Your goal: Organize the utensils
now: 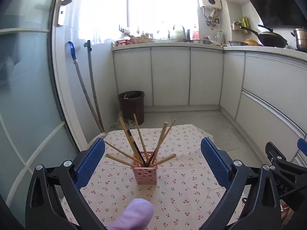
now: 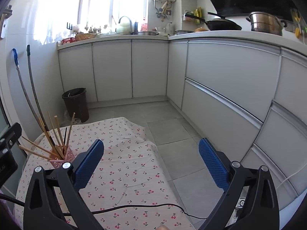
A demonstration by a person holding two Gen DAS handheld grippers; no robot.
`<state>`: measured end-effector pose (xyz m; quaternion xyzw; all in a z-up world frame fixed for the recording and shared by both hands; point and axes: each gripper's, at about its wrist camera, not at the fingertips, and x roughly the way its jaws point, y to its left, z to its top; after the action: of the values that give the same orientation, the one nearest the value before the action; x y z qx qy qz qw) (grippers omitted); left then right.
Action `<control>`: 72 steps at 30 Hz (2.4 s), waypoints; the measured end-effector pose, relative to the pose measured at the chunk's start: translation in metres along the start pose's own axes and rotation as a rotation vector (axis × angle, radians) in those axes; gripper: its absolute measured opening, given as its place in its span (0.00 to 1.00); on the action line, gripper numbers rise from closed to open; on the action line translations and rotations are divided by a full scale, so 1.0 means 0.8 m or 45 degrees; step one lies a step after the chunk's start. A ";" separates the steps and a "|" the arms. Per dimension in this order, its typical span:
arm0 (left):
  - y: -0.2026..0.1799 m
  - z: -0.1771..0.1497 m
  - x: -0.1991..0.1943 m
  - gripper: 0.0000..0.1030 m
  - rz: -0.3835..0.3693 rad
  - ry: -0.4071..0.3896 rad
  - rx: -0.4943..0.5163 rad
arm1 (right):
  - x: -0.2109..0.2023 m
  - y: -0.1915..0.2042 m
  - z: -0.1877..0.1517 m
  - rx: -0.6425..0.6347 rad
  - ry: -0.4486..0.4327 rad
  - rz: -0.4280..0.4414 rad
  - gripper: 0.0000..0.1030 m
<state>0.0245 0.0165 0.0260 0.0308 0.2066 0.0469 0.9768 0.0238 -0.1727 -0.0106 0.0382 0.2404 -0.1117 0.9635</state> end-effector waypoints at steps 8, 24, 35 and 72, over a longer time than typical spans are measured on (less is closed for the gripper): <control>-0.025 -0.009 0.014 0.93 0.019 0.013 0.034 | 0.019 -0.010 -0.010 0.021 0.047 0.025 0.94; -0.025 -0.018 0.028 0.93 0.017 0.063 0.028 | 0.034 -0.012 -0.012 0.055 0.074 0.072 0.94; -0.022 -0.019 0.033 0.93 0.023 0.084 0.021 | 0.037 -0.011 -0.013 0.058 0.084 0.079 0.94; -0.023 -0.026 0.046 0.93 0.039 0.137 0.025 | 0.047 -0.014 -0.017 0.067 0.128 0.088 0.94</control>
<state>0.0508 0.0026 -0.0091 0.0409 0.2586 0.0614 0.9632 0.0477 -0.1892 -0.0405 0.0773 0.2839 -0.0825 0.9522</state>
